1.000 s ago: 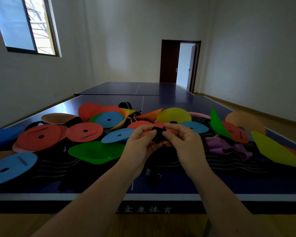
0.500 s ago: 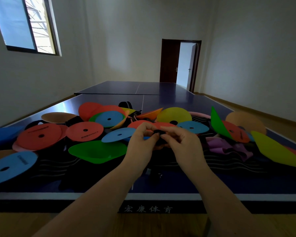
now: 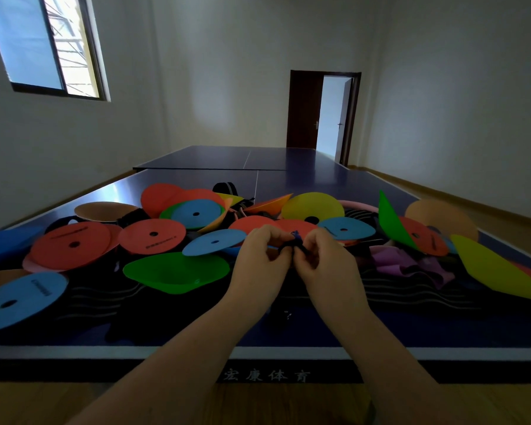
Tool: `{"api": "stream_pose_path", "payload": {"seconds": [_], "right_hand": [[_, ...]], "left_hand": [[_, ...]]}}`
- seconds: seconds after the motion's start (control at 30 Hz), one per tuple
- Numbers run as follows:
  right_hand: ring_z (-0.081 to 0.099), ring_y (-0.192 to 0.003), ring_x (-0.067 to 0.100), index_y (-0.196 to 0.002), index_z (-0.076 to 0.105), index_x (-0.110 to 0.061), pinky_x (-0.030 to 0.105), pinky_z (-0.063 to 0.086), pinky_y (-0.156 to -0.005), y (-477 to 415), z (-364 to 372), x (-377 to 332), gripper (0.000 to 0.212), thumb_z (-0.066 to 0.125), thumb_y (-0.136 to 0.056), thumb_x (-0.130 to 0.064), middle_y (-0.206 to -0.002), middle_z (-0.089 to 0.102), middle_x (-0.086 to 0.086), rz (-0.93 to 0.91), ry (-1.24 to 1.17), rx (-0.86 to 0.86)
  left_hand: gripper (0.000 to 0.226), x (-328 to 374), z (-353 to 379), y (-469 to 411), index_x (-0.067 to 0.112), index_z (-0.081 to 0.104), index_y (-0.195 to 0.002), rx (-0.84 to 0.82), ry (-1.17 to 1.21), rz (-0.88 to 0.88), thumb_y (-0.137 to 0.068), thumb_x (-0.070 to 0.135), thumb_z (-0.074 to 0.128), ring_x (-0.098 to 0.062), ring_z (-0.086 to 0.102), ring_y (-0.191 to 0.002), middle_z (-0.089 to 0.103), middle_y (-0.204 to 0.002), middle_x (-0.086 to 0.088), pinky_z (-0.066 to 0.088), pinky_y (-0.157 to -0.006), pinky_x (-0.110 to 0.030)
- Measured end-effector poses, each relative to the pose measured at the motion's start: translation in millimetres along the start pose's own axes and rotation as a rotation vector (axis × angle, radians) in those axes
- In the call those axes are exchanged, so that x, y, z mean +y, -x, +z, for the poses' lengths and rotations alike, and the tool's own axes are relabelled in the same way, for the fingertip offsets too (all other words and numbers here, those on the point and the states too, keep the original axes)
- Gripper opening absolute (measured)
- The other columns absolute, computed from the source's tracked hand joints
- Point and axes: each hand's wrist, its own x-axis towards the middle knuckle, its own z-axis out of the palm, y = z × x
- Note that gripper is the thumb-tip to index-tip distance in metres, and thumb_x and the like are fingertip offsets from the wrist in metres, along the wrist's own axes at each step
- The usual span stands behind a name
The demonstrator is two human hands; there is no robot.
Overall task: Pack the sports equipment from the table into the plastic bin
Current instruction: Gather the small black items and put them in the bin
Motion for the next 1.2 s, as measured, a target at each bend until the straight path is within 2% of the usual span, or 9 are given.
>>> {"api": "stream_pose_path", "payload": {"seconds": [0.13,0.23,0.37,0.47,0.57,0.7,0.87,0.97,1.2], "right_hand": [[0.059,-0.068,0.002,-0.086,0.059,-0.021,0.015,0.047,-0.062,-0.9,-3.5,-4.0,0.012,0.066,-0.092,-0.013,-0.076,0.063,-0.003,0.131,-0.326,0.000],[0.066,-0.072,0.005,-0.094,0.067,-0.015,0.018,0.051,-0.065,-4.7,-8.1,-5.3,0.003,0.066,-0.092,-0.012,-0.083,0.072,0.000,0.334,-0.690,-0.135],[0.067,-0.074,0.012,-0.094,0.071,-0.012,0.026,0.052,-0.071,-8.0,-11.9,-4.5,0.006,0.068,-0.091,-0.014,-0.081,0.073,0.002,0.478,-0.837,-0.250],[0.069,-0.074,0.017,-0.098,0.072,-0.008,0.026,0.053,-0.068,-10.0,-13.9,-6.3,0.017,0.068,-0.091,-0.023,-0.082,0.074,0.007,0.519,-0.836,-0.230],[0.068,-0.066,0.016,-0.099,0.073,-0.009,0.025,0.053,-0.060,-12.1,-18.9,-7.4,0.017,0.070,-0.090,-0.024,-0.078,0.072,0.005,0.550,-0.767,-0.286],[0.052,-0.054,0.011,-0.088,0.068,-0.011,0.025,0.045,-0.049,-17.9,-23.4,-3.9,0.011,0.066,-0.092,-0.021,-0.062,0.054,-0.002,0.618,-0.678,-0.339],[0.039,-0.049,0.010,-0.086,0.060,-0.014,0.022,0.033,-0.044,-24.2,-26.0,6.5,0.010,0.061,-0.094,-0.019,-0.058,0.045,-0.003,0.711,-0.921,-0.301],[0.039,-0.048,0.009,-0.084,0.057,-0.013,0.022,0.033,-0.044,-25.2,-27.5,8.2,0.013,0.058,-0.096,-0.018,-0.058,0.046,-0.003,0.652,-0.924,-0.295],[0.041,-0.046,0.005,-0.076,0.056,-0.013,0.017,0.037,-0.046,-23.8,-24.3,5.8,0.024,0.055,-0.100,-0.019,-0.053,0.046,-0.005,0.388,-0.638,-0.110]], "left_hand": [[0.019,1.8,-2.7,0.4,0.025,0.064,-0.093,0.011,0.058,-0.014,-0.092,0.006,0.064,-0.012,0.067,-0.091,0.069,-0.099,0.002,0.059,-0.084,-0.034],[0.020,0.4,-4.7,-1.1,0.026,0.065,-0.092,0.014,0.055,-0.004,-0.091,0.005,0.064,-0.013,0.068,-0.092,0.068,-0.100,0.001,0.059,-0.084,-0.035],[0.022,-4.2,-5.4,-0.3,0.029,0.063,-0.087,0.044,-0.046,0.075,-0.089,0.007,0.066,-0.013,0.064,-0.093,0.063,-0.101,0.000,0.057,-0.083,-0.032],[0.033,-2.3,-3.3,3.7,0.033,0.056,-0.079,0.076,-0.167,0.201,-0.087,0.002,0.065,-0.001,0.055,-0.085,0.054,-0.092,0.006,0.048,-0.075,-0.016],[0.036,-2.7,-1.1,4.8,0.034,0.055,-0.081,0.076,-0.202,0.246,-0.087,0.000,0.065,0.000,0.053,-0.085,0.052,-0.093,0.008,0.047,-0.077,-0.014],[0.037,-6.3,-1.4,4.8,0.036,0.057,-0.096,0.021,-0.208,0.249,-0.090,0.000,0.061,-0.004,0.059,-0.094,0.052,-0.103,0.015,0.053,-0.087,-0.025],[0.044,-6.8,-5.7,0.8,0.029,0.058,-0.129,-0.085,-0.259,0.270,-0.096,0.001,0.055,0.005,0.052,-0.101,0.048,-0.107,0.017,0.044,-0.090,-0.009],[0.041,-3.9,-7.5,-0.7,0.021,0.061,-0.131,-0.160,-0.283,0.256,-0.097,0.000,0.054,0.007,0.050,-0.099,0.049,-0.104,0.010,0.039,-0.085,-0.001],[0.037,-4.2,-13.5,-5.7,0.033,0.064,-0.116,-0.259,-0.040,0.050,-0.098,0.002,0.054,-0.013,0.069,-0.099,0.063,-0.118,-0.005,0.056,-0.092,-0.030]]}}
